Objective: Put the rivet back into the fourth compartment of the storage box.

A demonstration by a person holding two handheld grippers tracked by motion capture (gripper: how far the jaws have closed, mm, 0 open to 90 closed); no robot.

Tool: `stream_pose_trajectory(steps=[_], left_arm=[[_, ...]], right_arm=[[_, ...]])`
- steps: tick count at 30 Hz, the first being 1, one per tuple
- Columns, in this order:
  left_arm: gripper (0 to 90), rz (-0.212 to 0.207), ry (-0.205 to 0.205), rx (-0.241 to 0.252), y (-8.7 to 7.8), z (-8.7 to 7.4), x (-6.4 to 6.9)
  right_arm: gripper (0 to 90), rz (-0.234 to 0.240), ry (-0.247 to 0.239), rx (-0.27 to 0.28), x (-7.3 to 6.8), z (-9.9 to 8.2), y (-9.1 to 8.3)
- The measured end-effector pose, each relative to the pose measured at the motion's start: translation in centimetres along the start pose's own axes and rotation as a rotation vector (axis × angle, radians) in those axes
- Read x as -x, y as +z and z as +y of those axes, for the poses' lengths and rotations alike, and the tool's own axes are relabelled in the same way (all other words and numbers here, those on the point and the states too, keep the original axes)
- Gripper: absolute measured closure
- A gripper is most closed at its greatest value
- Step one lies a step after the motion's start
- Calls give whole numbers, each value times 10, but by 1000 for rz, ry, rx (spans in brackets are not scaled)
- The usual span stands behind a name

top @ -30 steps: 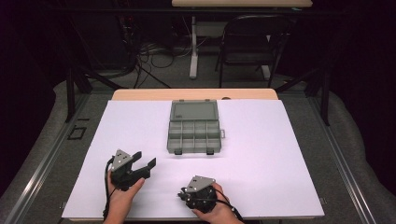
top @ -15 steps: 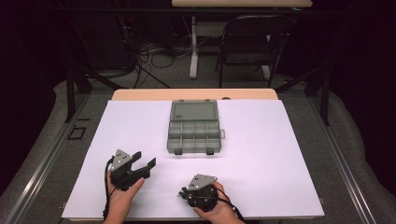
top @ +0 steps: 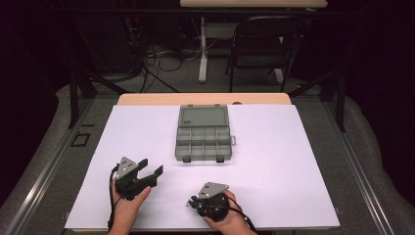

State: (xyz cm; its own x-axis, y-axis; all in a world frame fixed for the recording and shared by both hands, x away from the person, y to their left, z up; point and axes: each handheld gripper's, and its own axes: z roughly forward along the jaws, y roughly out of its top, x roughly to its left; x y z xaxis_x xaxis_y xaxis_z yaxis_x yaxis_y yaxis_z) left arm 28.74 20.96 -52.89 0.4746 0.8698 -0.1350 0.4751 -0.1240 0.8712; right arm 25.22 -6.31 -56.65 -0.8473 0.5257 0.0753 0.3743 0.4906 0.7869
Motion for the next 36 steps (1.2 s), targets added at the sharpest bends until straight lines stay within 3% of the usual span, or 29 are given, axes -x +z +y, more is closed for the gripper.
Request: stream_pose_trajectory(steps=[15,36], left_arm=[[338,3,0,12,-1,1,1],[338,1,2,11,0,0,1]], right_arm=[[803,-17,3,42,7,9,-8],[804,-45,26,57,32,40,-25]])
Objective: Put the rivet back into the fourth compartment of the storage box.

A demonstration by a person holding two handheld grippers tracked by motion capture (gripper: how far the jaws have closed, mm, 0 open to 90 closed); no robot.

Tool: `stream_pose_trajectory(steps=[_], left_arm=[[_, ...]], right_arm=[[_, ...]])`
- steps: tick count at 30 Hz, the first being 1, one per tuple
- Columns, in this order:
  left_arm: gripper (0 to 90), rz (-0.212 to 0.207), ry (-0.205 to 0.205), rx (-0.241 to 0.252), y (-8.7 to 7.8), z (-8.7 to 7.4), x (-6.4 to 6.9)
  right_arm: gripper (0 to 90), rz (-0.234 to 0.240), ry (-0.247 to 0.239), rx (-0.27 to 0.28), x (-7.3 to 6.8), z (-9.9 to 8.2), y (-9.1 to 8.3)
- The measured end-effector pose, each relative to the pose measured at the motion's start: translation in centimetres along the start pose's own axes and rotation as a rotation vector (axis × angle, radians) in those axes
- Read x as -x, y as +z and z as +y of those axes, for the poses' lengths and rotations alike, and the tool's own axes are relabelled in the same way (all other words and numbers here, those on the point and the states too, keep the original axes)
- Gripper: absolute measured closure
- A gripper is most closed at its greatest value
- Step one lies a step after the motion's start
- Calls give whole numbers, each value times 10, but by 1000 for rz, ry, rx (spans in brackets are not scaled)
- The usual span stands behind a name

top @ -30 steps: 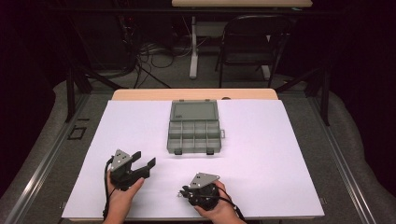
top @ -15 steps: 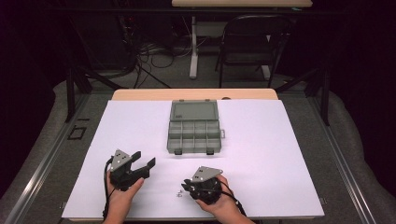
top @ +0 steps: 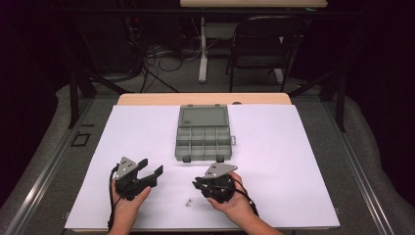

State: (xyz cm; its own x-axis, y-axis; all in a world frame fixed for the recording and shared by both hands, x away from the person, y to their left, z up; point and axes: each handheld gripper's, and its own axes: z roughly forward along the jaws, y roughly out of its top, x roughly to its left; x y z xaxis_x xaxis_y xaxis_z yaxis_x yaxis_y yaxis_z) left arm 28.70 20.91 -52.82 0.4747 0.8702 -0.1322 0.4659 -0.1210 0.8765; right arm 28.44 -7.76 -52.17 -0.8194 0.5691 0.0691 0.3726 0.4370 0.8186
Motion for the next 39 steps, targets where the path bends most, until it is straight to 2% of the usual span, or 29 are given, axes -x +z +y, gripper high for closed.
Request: stream_pose_trajectory(steps=[21,22,33,39], left_arm=[[338,-5,-9,1,1,0,0],[338,-4,-9,1,1,0,0],[338,-5,-7,-3,1,0,0],[338,-7,-9,-8,1,0,0]], right_arm=[[804,-69,-4,15,31,34,-17],[804,-82,-3,14,32,35,-18],[804,-106,36,17,53,50,-23],[804,-138,48,14,65,56,-24]])
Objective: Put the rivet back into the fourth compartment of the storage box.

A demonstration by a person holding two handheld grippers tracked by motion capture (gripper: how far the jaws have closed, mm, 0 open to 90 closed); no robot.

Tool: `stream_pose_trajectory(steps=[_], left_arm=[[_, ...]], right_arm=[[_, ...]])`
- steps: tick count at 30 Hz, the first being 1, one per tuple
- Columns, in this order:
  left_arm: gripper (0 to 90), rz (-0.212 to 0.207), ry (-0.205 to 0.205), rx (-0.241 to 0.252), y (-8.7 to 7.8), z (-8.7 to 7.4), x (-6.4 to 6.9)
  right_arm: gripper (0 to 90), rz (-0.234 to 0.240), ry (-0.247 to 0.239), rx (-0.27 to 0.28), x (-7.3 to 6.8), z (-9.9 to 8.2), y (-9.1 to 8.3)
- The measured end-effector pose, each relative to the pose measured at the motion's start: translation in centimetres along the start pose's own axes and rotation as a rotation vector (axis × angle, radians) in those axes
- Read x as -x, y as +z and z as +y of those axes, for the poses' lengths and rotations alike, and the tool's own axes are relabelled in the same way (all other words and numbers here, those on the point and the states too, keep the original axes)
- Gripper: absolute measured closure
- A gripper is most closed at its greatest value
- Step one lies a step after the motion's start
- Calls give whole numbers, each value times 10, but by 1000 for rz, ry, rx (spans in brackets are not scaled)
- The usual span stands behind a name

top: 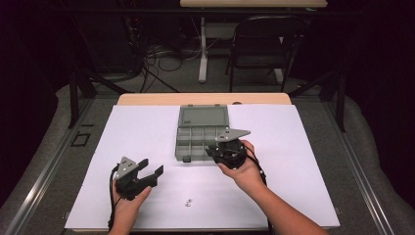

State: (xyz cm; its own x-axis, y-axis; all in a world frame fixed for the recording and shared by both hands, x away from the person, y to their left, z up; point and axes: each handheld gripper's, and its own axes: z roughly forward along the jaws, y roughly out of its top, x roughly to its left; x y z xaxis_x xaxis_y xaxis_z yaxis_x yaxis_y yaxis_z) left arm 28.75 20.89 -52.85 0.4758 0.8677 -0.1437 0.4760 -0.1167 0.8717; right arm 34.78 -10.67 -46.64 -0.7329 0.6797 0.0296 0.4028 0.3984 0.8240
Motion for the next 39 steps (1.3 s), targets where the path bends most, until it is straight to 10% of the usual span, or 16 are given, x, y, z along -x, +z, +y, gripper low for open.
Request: stream_pose_trajectory(steps=[39], left_arm=[[338,-2,0,-2,0,0,-1]], right_arm=[[804,-187,130,-57,65,4,45]])
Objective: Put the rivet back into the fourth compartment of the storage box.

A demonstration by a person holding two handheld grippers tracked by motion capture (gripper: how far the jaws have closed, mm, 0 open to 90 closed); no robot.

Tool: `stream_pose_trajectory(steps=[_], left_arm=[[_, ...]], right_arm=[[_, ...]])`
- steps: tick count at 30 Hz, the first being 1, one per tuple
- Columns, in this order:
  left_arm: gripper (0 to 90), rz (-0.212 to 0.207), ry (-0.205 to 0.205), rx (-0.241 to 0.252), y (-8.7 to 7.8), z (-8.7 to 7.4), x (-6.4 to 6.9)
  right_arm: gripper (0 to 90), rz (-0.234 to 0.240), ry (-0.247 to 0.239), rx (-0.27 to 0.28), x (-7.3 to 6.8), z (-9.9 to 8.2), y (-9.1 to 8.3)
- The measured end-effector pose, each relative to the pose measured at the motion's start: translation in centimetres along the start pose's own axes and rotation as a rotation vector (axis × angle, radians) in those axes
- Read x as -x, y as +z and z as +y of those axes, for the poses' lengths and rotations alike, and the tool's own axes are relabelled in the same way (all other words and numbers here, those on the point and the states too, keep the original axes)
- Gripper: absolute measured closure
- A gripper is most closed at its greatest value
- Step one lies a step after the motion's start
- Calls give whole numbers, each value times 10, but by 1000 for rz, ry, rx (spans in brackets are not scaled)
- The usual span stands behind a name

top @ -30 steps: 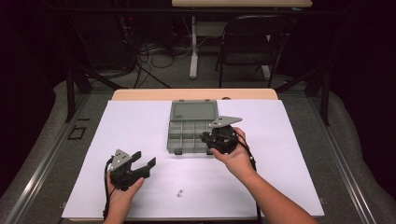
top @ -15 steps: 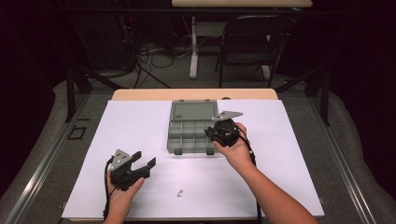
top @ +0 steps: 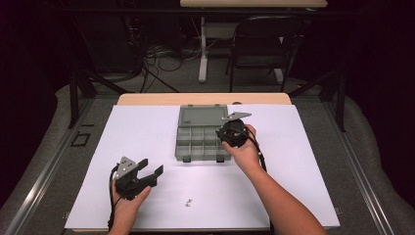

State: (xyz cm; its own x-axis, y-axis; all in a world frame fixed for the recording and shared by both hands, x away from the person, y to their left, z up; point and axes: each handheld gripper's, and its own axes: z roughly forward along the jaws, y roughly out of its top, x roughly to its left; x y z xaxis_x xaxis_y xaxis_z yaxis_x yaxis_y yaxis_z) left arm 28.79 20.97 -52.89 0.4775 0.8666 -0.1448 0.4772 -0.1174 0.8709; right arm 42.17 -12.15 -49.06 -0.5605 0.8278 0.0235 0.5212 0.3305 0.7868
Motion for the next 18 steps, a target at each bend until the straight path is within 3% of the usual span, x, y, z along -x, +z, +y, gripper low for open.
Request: stream_pose_trajectory(steps=[18], left_arm=[[338,3,-2,2,-1,0,-1]], right_arm=[[803,-66,36,-31,13,-8,23]])
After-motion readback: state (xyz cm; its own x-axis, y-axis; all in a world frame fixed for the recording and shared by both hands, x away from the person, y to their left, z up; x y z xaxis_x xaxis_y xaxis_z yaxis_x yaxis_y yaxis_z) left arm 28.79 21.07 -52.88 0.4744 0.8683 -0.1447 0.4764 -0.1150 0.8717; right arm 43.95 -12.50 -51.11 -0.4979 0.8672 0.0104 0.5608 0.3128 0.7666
